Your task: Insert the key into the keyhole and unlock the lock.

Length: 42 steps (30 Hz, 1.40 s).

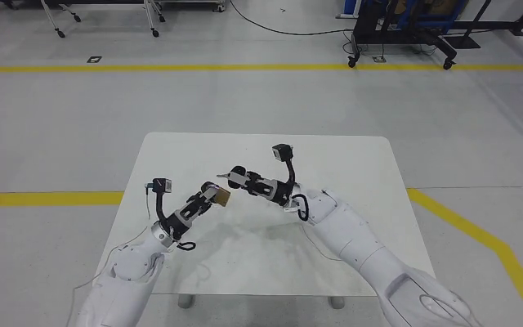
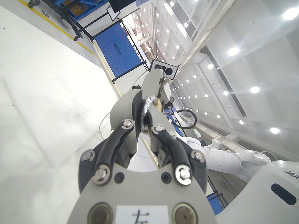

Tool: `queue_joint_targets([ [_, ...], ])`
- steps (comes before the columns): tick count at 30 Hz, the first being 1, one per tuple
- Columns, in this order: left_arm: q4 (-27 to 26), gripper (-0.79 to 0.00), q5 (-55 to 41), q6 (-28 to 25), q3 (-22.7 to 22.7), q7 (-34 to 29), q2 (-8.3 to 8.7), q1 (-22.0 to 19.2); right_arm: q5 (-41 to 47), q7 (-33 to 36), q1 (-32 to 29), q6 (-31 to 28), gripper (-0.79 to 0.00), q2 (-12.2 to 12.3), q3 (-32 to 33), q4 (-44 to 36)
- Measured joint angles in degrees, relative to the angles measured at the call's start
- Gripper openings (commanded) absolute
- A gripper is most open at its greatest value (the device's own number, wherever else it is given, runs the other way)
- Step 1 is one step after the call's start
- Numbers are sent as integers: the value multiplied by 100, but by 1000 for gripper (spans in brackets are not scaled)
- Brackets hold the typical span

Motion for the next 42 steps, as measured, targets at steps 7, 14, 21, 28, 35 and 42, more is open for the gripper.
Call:
queue_joint_targets([
  [7, 28, -785, -68, 201, -19, 172, -15, -4, -169, 107, -31, 0, -785, 4, 67, -180],
  [14, 358, -785, -1272, 1857, 90, -534, -33, -316, -866, -419, -417, 0, -785, 183, 731, -804],
  [21, 521, -785, -2553, 3443, 84, -1081, -80, -947, -2051, -1052, -1186, 4, -785, 430, 1549, -1698],
  [28, 485, -785, -2663, 3623, 115, -1150, -86, -987, -2063, -1038, -1193, 8, -785, 433, 1557, -1706],
  [35, 384, -785, -2883, 2954, 142, -635, -157, -707, -2052, -1047, -1206, 12, -785, 431, 1547, -1719],
  [42, 242, -785, -2570, 1433, 405, 421, -313, -558, -1855, -1244, -1605, 478, -785, 454, 1563, -1909],
])
